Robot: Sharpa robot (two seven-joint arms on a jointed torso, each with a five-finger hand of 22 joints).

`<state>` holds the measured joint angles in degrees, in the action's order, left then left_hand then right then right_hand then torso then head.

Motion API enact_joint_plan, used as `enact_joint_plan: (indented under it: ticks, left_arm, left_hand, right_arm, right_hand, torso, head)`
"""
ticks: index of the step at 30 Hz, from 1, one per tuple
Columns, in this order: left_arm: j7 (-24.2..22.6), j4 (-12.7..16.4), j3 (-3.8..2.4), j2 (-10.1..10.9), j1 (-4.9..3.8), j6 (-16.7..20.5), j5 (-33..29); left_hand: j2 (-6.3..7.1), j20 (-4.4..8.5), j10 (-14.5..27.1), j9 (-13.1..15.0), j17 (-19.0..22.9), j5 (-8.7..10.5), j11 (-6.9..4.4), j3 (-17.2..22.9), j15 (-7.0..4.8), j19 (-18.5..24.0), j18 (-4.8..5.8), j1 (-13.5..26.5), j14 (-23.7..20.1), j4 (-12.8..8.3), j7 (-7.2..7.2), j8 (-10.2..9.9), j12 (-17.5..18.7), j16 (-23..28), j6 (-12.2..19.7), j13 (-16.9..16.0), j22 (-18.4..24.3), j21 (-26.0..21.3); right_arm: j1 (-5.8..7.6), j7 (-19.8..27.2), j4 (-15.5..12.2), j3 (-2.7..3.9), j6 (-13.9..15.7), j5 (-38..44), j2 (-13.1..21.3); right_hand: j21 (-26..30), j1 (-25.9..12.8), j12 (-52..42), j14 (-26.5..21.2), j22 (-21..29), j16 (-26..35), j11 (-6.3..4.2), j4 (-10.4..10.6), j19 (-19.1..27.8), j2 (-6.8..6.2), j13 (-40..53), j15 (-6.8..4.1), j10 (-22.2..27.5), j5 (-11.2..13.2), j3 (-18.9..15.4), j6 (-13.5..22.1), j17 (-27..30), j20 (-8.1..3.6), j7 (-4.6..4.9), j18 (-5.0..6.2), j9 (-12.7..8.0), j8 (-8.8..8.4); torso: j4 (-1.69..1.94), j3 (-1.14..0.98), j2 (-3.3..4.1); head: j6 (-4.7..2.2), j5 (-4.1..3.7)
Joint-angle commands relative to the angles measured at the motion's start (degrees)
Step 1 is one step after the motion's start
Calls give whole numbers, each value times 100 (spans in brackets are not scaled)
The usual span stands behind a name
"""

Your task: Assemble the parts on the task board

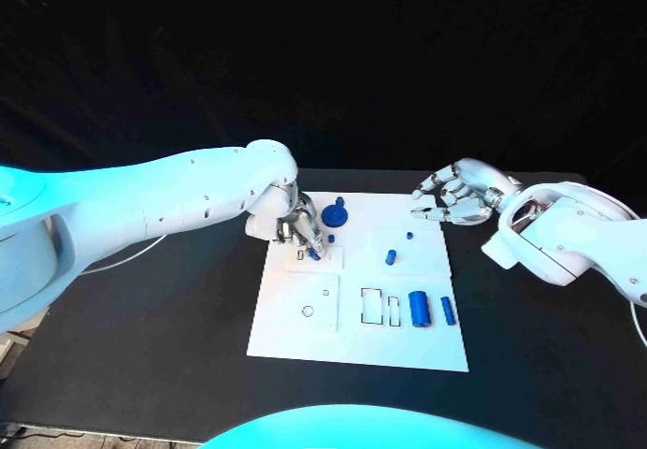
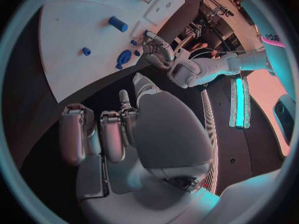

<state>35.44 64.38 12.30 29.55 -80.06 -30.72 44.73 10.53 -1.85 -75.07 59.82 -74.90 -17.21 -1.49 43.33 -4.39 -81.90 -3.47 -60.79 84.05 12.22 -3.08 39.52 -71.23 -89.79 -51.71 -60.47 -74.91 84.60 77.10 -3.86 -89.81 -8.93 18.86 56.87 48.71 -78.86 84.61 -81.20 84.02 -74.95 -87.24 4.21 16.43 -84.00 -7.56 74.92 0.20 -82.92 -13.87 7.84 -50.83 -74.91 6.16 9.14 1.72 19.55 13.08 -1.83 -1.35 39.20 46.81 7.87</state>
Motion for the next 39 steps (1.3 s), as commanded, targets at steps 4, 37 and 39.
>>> enact_joint_plan:
  ticks: [4, 37, 39]
  left_arm:
    - [35, 29, 31, -23, 35, -83, 238]
    - [42, -83, 67, -153, 81, 168, 290]
    - [42, -94, 69, -156, 83, 181, 287]
  left_hand:
    - [-53, -17, -22, 10, -1510, -28, 7, 1283, -5, -41, 83, 13, 595, -1333, 36, -6, -26, -21, -9, -6, -383, 40]
    - [-42, -19, -98, 46, -1510, -11, -13, 1013, -14, -50, 86, 257, 595, -1211, 74, 3, -91, -21, -46, -67, -400, 40]
    - [-45, -17, -102, 48, -1510, -7, -17, 978, -17, -54, 87, 283, 595, -1189, 80, 1, -95, -21, -47, -71, -406, 42]
  right_arm:
    - [-3, 37, -5, 0, -79, 59, -3]
    - [-2, 26, -32, 1, -63, 94, 3]
    - [-1, 25, -35, 1, -62, 96, 5]
  right_hand:
    - [31, -6, 18, 431, -759, 32, -5, -15, -58, -65, 761, -31, 15, -30, 34, 48, -854, -34, -8, 98, 8, 35]
    - [41, 0, 35, 434, -756, 31, -4, -16, -56, -85, 745, -31, 30, -28, 57, 60, -861, -34, -8, 99, 6, 50]
    - [41, 0, 35, 434, -756, 31, -4, -16, -56, -85, 745, -31, 30, -28, 57, 60, -861, -34, -8, 99, 6, 50]
  torso:
    - [-3, -1, -1]
    - [-1, -3, 2]
    - [-1, -3, 1]
  head:
    - [6, 0]
    - [5, -59]
    - [4, -63]
